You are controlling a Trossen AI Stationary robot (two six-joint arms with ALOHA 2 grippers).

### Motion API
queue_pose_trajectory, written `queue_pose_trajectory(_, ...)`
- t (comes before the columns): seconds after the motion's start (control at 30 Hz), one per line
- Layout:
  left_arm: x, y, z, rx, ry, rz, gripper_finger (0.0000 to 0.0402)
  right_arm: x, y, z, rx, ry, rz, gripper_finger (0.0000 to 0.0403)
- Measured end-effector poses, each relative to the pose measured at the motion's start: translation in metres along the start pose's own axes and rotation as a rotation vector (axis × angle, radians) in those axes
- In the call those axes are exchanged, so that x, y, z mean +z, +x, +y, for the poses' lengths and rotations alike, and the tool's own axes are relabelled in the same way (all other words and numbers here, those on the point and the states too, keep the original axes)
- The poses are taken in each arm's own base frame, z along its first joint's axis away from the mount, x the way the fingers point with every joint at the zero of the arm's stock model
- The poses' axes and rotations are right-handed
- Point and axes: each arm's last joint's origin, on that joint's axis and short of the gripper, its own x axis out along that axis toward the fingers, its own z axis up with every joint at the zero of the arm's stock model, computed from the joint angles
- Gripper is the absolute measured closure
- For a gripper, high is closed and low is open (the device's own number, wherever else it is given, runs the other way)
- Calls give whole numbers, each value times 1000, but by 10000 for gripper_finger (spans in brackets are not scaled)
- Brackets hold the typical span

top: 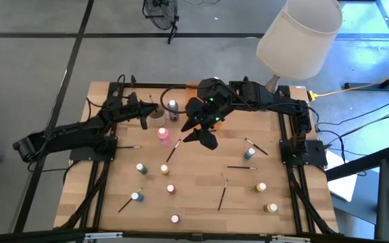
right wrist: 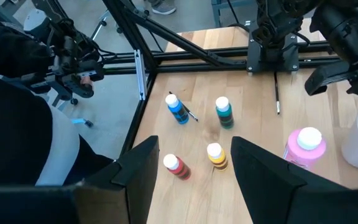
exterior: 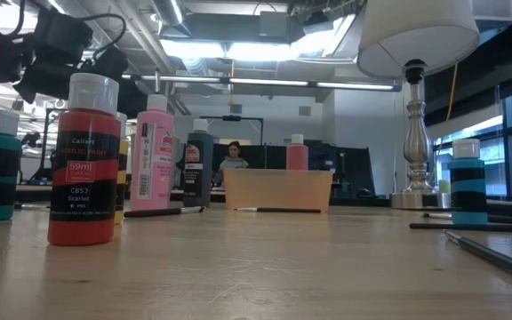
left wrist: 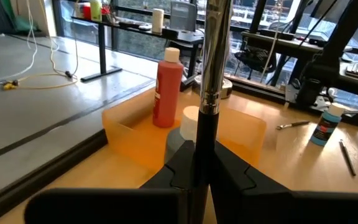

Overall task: Pick & Place Paint Supplies
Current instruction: Put the black paint brush into the white cup

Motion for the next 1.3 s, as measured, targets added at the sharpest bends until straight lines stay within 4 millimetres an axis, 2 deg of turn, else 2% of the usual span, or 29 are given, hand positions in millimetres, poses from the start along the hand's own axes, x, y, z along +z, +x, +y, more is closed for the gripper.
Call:
queue_pose_trajectory(0.37,-7,4,2,3,-6,49,374,1,0,0,1,0,-5,199)
queue_pose_trajectory(0.57,-10,6,1,-52,-11,77,364,1,0,0,1,0,-5,204)
queue_pose_trajectory(1.3,-10,6,1,-42,-11,78,357,1,0,0,1,-5,-8,206)
